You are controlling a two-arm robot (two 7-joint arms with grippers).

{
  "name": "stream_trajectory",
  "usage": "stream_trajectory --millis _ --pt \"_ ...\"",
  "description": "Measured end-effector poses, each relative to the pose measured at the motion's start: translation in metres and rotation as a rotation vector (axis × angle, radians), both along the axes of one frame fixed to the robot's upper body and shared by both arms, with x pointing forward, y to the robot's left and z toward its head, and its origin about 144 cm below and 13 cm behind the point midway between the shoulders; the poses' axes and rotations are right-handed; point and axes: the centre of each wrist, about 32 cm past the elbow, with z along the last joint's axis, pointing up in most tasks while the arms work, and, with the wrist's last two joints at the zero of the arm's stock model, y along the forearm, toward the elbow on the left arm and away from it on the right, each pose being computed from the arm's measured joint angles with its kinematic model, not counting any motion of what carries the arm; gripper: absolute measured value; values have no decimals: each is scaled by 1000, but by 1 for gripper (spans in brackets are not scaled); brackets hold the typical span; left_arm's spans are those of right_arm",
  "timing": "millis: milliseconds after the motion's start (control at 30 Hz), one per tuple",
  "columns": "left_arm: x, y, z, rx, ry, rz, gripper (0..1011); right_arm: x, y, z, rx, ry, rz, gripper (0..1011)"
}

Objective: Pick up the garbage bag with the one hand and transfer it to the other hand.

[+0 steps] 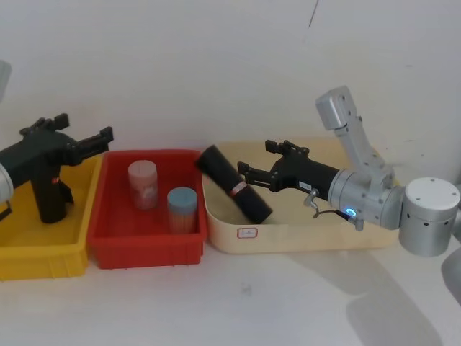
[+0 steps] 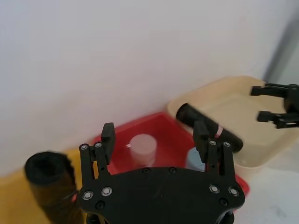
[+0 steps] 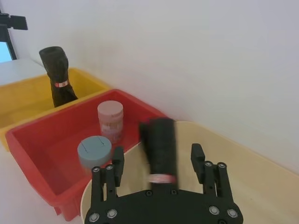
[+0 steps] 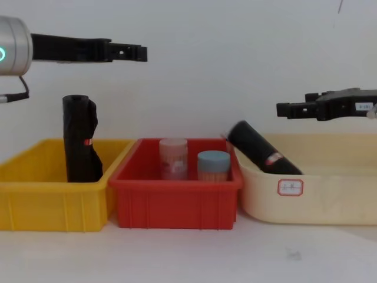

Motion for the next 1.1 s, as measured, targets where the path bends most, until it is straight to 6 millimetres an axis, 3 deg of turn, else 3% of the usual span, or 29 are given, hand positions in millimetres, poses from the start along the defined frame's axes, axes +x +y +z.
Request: stream_trajectory --millis 200,733,1100 --pt "-8 2 -7 -2 5 79 1001 0 -2 -1 -9 1 -9 1002" --pt "-15 5 -14 -3 10 156 1001 -1 0 2 -21 14 39 1004" --pt "-17 5 -15 -3 11 174 1001 1 15 14 -68 48 176 1004"
